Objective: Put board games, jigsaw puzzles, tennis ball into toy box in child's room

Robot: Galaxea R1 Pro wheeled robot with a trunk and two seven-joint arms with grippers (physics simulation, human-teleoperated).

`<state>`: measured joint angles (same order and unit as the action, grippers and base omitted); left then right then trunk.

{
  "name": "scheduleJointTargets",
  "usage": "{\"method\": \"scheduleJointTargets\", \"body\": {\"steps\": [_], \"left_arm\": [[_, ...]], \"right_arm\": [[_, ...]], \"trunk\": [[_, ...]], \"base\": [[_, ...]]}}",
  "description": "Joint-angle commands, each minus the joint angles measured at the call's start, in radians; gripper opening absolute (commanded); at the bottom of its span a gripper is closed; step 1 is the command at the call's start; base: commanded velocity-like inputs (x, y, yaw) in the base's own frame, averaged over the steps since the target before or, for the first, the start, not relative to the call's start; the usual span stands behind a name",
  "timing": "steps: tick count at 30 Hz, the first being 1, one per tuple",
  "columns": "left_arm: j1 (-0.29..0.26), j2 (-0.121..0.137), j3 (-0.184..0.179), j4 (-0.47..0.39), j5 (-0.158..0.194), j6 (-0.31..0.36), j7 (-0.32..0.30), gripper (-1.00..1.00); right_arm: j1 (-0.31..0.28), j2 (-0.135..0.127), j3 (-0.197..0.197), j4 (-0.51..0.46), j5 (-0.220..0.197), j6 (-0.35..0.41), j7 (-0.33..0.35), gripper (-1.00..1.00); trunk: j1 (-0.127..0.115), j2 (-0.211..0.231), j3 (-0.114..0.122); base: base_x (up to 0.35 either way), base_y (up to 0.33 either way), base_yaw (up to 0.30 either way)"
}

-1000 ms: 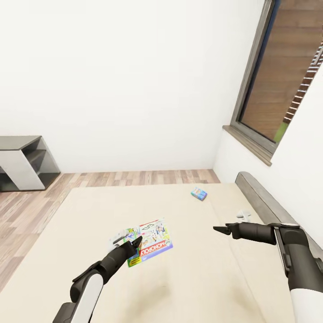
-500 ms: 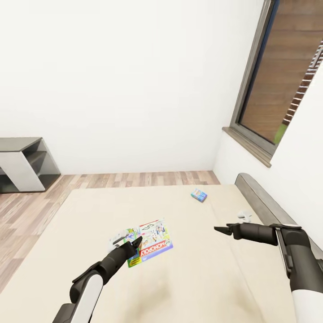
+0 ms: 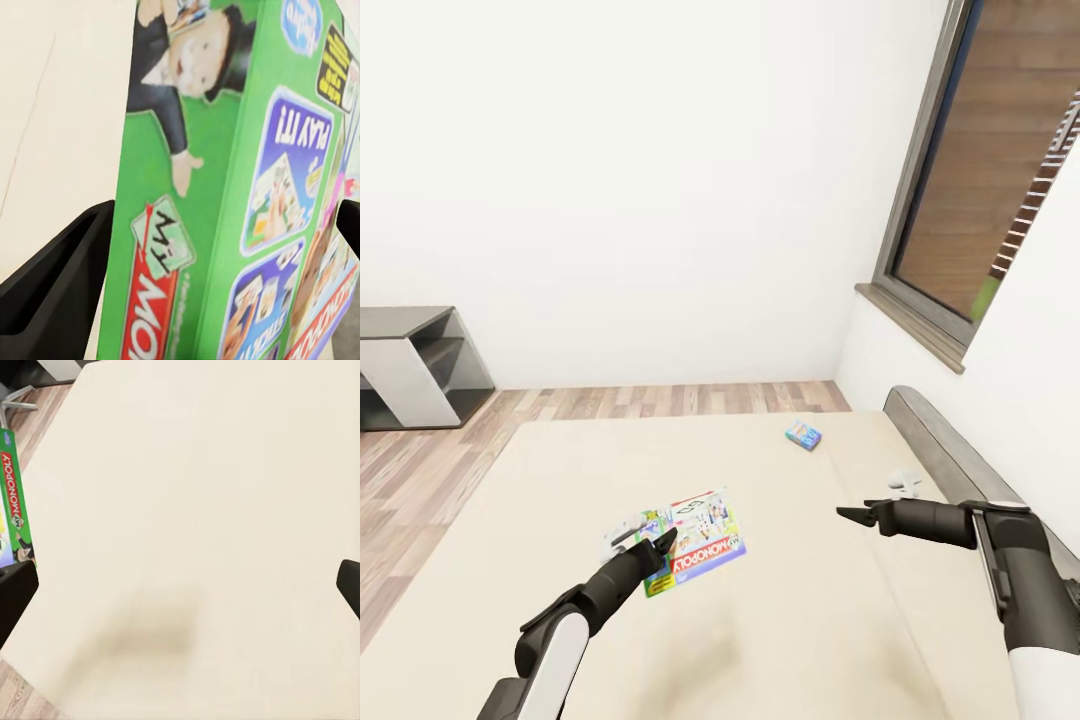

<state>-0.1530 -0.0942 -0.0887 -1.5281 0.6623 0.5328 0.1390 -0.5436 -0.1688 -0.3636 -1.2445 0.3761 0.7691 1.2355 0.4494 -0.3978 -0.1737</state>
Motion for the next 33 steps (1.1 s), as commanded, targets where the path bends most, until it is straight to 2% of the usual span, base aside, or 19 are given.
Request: {"method": "scheduleJointTargets", "body": {"steps": [1, 33], "left_arm": [[-0.001, 0.0, -0.001, -0.001, 0.009, 0.004, 0.009, -1.0], [0.0, 0.002, 0.003, 0.025, 0.008, 0.001, 0.008, -1.0]], "right_arm": [[-0.001, 0.001, -0.001, -0.002, 0.009, 0.008, 0.009, 1.0], [-0.001, 0.003, 0.006, -0.009, 0.011, 0.017, 0.013, 1.0]], "trunk": [[0.001, -0.002, -0.002], [0.001, -0.002, -0.002]], "base": [[0.0, 0.0, 0.0], [0.0, 0.006, 0.0]]}}
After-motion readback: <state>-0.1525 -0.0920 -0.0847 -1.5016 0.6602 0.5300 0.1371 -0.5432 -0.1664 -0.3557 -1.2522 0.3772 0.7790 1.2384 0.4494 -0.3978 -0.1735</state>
